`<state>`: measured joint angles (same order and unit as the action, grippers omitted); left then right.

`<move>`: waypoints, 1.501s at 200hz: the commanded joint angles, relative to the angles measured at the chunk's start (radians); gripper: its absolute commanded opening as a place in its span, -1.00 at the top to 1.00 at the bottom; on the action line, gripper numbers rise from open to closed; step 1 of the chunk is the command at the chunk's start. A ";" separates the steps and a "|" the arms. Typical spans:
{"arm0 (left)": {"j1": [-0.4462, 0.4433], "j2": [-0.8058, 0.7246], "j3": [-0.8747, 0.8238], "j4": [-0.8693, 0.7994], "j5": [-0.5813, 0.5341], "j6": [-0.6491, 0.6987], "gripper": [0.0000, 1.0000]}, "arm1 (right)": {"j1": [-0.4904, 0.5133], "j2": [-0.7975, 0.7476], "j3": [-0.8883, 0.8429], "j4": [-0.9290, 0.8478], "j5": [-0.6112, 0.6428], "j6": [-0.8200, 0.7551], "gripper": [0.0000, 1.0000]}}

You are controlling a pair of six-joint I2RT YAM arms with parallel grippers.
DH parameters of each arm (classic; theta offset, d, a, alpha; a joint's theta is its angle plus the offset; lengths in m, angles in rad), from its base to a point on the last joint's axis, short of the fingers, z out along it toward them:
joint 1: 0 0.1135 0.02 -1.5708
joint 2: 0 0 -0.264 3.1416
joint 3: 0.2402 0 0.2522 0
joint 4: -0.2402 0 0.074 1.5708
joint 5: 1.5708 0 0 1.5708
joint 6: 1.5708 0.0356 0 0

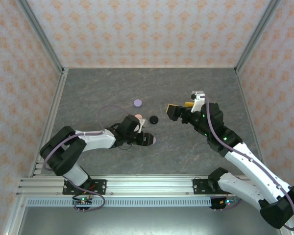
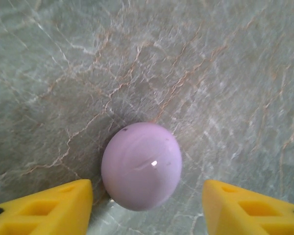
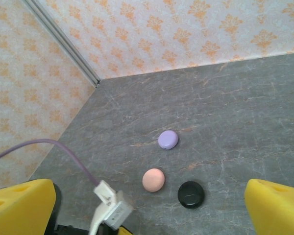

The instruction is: Insert wireless bluetooth earbuds into charging case

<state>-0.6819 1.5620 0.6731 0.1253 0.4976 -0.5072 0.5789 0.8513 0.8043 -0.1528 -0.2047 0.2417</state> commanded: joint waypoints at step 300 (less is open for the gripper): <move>0.374 -0.265 -0.280 0.523 -1.027 0.603 -0.98 | -0.492 0.673 -0.433 1.026 0.295 -0.343 -0.99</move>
<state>-0.3241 1.2362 0.4305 0.4660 -0.5526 0.0296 0.1017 1.5051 0.3122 0.8871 0.1688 -0.1093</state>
